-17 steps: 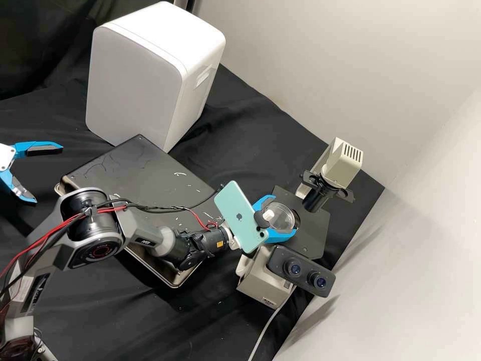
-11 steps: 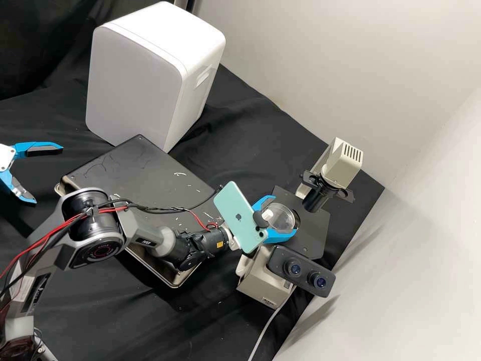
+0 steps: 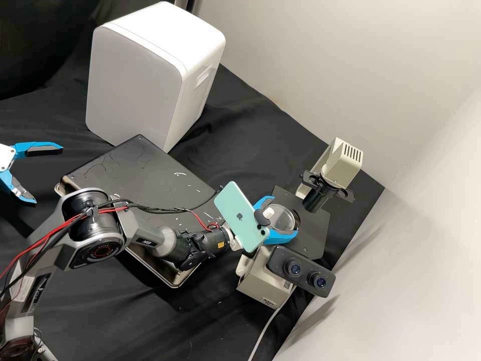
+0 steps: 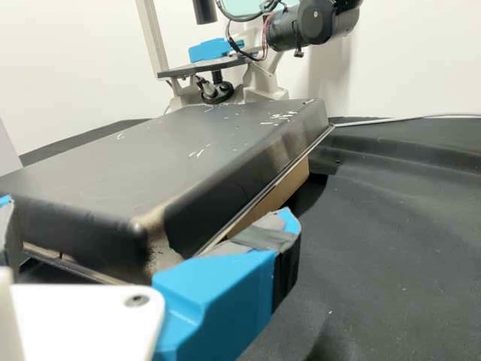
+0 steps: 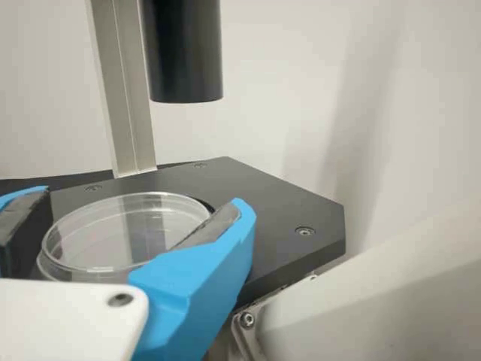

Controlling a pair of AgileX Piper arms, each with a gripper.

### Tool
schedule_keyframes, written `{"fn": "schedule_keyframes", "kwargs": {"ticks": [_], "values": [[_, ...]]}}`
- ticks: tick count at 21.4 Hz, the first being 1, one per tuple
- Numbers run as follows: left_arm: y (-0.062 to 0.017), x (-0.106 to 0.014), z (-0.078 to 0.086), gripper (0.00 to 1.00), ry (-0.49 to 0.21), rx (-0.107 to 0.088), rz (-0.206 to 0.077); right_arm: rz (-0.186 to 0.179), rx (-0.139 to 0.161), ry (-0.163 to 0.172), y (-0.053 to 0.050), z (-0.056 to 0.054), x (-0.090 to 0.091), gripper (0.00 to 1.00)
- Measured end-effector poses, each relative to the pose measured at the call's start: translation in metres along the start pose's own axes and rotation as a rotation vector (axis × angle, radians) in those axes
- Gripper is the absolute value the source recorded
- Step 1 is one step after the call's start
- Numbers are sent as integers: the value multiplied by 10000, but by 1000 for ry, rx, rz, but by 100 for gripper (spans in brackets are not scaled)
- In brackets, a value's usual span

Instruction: Place the petri dish on the bench

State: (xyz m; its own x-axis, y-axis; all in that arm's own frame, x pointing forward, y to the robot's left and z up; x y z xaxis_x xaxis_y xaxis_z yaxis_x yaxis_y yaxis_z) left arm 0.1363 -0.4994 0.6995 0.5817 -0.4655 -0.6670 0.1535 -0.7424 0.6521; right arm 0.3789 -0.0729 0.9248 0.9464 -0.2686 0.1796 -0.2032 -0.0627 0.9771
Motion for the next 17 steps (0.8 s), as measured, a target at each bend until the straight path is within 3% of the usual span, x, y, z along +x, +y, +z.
{"fn": "schedule_keyframes", "kwargs": {"ticks": [17], "values": [[1, -3, -16, 100, 9, -1, 1, 14, -17, 2, 29, -18, 20, 100]]}}
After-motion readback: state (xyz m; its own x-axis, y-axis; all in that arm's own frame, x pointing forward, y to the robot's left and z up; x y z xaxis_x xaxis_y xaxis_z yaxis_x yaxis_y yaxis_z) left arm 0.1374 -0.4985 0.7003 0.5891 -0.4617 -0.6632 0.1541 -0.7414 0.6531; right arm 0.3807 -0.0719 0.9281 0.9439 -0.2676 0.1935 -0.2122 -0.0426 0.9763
